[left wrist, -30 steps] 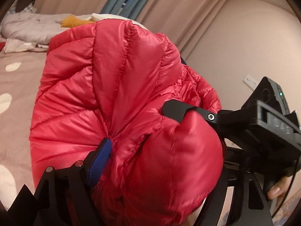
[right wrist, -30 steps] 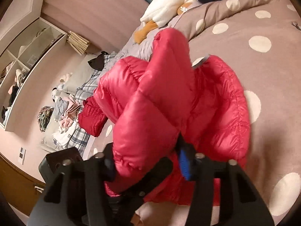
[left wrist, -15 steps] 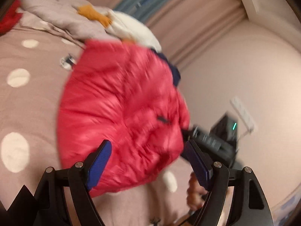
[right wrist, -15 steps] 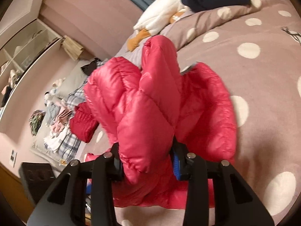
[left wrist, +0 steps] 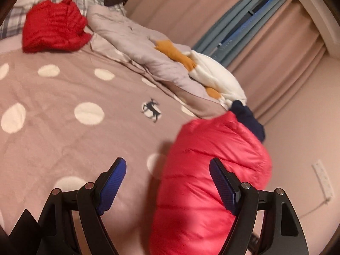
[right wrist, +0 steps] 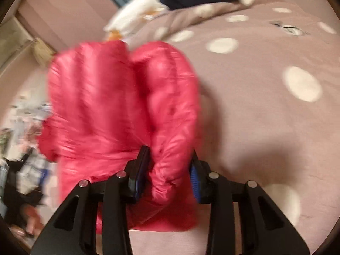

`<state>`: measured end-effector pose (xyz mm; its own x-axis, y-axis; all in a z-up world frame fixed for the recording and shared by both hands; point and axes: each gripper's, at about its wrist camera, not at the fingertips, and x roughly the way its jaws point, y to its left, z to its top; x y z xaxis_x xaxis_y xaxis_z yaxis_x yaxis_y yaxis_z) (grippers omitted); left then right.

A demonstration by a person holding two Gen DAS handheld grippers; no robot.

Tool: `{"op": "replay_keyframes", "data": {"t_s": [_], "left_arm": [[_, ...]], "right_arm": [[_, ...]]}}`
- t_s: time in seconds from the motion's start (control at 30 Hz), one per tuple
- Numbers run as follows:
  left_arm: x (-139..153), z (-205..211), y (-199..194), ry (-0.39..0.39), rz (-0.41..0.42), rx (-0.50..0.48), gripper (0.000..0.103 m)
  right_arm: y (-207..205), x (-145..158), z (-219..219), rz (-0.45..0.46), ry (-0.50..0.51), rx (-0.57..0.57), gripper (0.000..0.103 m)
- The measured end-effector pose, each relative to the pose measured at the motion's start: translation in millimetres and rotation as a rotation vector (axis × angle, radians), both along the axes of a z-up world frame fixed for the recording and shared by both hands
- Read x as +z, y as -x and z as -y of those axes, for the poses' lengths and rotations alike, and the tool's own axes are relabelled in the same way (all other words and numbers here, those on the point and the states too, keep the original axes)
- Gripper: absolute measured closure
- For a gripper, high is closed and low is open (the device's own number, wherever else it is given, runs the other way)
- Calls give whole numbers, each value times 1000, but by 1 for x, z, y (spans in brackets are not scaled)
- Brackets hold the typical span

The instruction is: Fold large clothes

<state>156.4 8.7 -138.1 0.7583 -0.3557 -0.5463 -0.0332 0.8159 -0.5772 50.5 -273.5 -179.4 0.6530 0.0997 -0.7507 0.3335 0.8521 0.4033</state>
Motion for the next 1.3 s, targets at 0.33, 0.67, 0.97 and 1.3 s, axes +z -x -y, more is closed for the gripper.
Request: {"op": "replay_keyframes", "data": {"t_s": [0.33, 0.67, 0.97, 1.3], "left_arm": [[-36, 57, -43, -199, -19, -12, 24], [-34, 64, -43, -259, -12, -24, 24], [-57, 68, -63, -231, -7, -72, 18], [-74, 105, -62, -344, 97, -81, 17]], "right_arm": [[3, -16, 7, -67, 61, 9, 58], [18, 96, -10, 328, 169, -73, 56], [-85, 21, -17, 220, 194, -15, 52], [-86, -25, 6, 194, 119, -65, 52]]}}
